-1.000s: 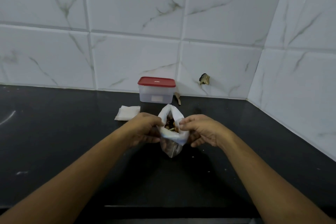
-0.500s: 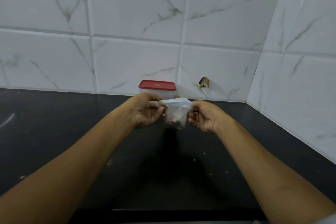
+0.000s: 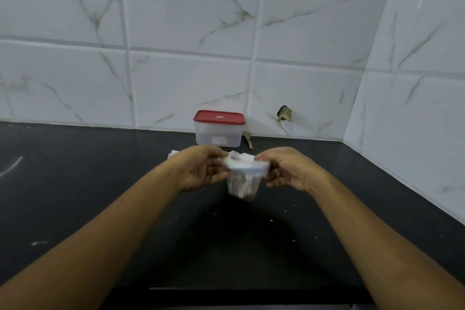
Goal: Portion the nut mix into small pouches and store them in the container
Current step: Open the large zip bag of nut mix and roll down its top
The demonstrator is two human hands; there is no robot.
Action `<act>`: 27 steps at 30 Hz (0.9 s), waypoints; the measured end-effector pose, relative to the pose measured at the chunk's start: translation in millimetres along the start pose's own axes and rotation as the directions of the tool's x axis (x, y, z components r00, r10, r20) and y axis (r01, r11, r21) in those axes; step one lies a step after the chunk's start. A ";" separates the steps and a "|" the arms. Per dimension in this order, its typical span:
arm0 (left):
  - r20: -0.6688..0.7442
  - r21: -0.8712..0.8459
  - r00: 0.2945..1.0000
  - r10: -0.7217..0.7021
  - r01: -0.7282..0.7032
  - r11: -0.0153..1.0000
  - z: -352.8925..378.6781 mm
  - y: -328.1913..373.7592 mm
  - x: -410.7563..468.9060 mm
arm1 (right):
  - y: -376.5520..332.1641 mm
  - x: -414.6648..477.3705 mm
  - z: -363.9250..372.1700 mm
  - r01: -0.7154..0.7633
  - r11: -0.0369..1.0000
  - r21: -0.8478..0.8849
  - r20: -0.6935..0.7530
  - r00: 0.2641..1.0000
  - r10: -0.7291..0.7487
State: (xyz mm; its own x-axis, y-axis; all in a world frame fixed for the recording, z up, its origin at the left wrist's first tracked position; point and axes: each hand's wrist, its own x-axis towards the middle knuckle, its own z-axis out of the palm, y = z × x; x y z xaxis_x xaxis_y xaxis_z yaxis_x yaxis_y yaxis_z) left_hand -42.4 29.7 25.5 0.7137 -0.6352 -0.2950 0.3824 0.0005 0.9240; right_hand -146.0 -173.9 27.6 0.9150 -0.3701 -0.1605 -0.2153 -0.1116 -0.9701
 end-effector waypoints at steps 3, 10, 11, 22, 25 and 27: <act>-0.024 0.195 1.000 0.006 -0.001 0.981 -6.4 -19.9 -0.9 | 16.6 -1.1 -4.4 -0.007 0.987 -0.158 0.030 0.999 0.011; -0.188 0.235 0.981 0.041 0.004 0.972 -6.6 -30.2 12.5 | 23.1 1.0 8.5 -0.068 0.986 -0.152 -0.025 0.998 0.065; -0.184 0.200 0.982 0.040 -0.002 0.980 -4.1 -30.4 13.7 | 22.5 1.1 11.6 -0.065 0.993 -0.101 -0.029 0.998 0.062; -0.089 0.297 0.974 0.209 -0.175 0.939 5.9 -35.1 7.7 | 30.2 -5.2 10.6 0.035 0.991 -0.130 -0.123 0.991 -0.051; -0.053 0.403 0.987 0.150 -0.116 0.908 8.0 -31.6 -3.0 | 31.2 -7.3 8.8 0.032 0.982 -0.184 -0.091 0.995 -0.050; -0.038 0.391 0.990 0.138 -0.113 0.913 9.0 -30.1 -5.7 | 30.1 -7.2 9.7 0.031 0.989 -0.147 -0.083 0.996 -0.043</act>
State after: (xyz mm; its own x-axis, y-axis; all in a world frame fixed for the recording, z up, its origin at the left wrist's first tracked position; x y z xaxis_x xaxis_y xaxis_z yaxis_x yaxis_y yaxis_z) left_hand -63.3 26.4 1.5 0.7814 -0.5995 -0.1735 0.0392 -0.2303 0.9723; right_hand -155.8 -165.7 -2.1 0.8922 -0.4399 -0.1027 -0.2347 -0.2571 -0.9375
